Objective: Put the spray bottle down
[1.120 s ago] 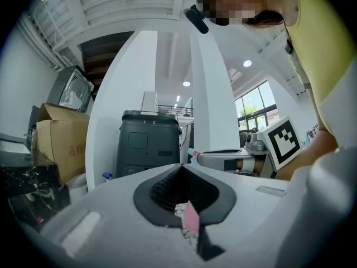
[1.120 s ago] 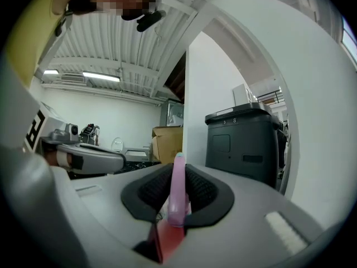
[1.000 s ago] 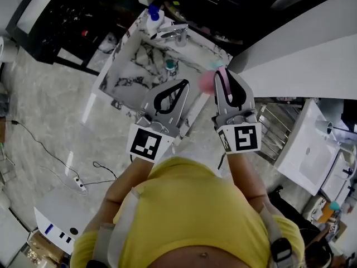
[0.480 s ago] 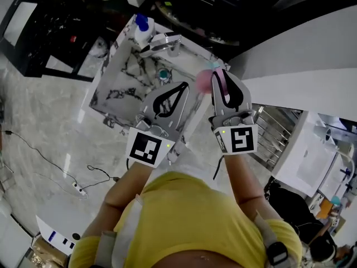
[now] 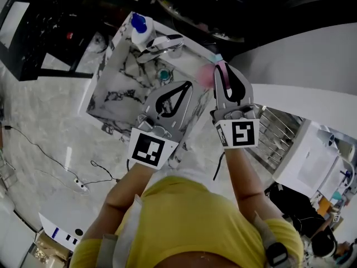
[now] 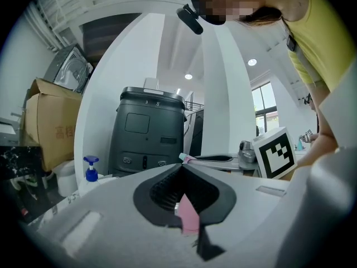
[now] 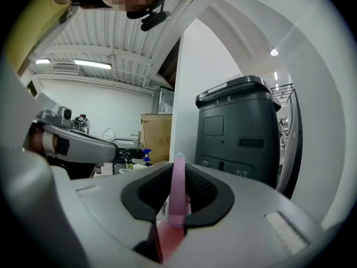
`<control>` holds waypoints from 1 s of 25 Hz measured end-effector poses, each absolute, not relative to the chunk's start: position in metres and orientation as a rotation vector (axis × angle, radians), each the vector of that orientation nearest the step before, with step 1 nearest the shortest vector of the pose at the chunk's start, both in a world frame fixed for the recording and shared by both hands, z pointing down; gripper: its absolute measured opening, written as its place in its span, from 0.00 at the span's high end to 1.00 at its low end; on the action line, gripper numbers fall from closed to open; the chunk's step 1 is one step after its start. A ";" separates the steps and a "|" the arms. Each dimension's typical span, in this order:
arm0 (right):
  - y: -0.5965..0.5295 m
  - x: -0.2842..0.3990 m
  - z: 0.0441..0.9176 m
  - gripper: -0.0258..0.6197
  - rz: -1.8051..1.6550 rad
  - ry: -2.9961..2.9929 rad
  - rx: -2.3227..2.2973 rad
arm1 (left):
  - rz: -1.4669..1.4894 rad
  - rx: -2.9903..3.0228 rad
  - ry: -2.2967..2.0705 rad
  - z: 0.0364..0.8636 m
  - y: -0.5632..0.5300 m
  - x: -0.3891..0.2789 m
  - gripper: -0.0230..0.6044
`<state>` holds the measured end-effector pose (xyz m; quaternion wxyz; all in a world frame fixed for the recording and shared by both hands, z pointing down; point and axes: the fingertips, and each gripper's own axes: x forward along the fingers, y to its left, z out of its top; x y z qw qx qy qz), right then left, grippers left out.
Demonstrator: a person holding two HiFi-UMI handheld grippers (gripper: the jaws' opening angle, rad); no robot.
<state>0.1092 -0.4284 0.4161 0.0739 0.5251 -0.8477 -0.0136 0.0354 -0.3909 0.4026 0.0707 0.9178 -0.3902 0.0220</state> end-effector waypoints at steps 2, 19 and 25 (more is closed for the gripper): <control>-0.434 0.109 0.423 0.86 -0.035 -2.538 1.572 | 0.074 2.762 -1.164 0.406 -0.395 0.038 0.96; -0.451 0.106 0.448 0.86 0.005 -2.526 1.552 | 0.090 2.724 -1.146 0.426 -0.406 0.041 0.95; -0.453 0.104 0.448 0.86 0.004 -2.529 1.545 | 0.085 2.719 -1.145 0.426 -0.405 0.042 0.95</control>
